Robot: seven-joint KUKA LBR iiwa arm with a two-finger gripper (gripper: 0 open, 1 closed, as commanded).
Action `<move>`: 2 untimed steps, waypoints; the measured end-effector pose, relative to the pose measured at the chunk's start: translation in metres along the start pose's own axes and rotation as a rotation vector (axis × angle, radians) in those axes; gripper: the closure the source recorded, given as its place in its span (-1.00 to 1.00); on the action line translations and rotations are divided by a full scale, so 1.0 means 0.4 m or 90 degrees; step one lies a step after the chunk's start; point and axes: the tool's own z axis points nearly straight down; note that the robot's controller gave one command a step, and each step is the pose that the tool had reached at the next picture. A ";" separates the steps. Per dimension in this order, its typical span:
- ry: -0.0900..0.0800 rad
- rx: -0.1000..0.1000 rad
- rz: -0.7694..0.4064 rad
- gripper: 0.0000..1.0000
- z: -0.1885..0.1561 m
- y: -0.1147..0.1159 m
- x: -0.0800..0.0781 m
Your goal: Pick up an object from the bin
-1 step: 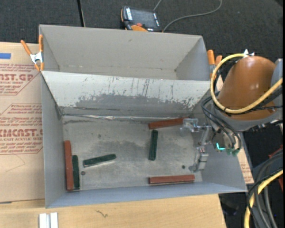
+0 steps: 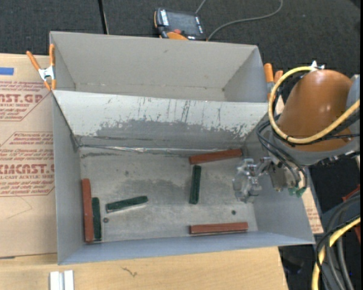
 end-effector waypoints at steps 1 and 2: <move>0.000 0.000 0.000 -1.00 0.000 0.000 0.000; 0.005 -0.001 -0.058 -1.00 0.332 0.015 -0.005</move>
Offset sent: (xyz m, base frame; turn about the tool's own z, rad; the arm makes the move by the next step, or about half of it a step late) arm 0.0000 0.0000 0.0000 0.0000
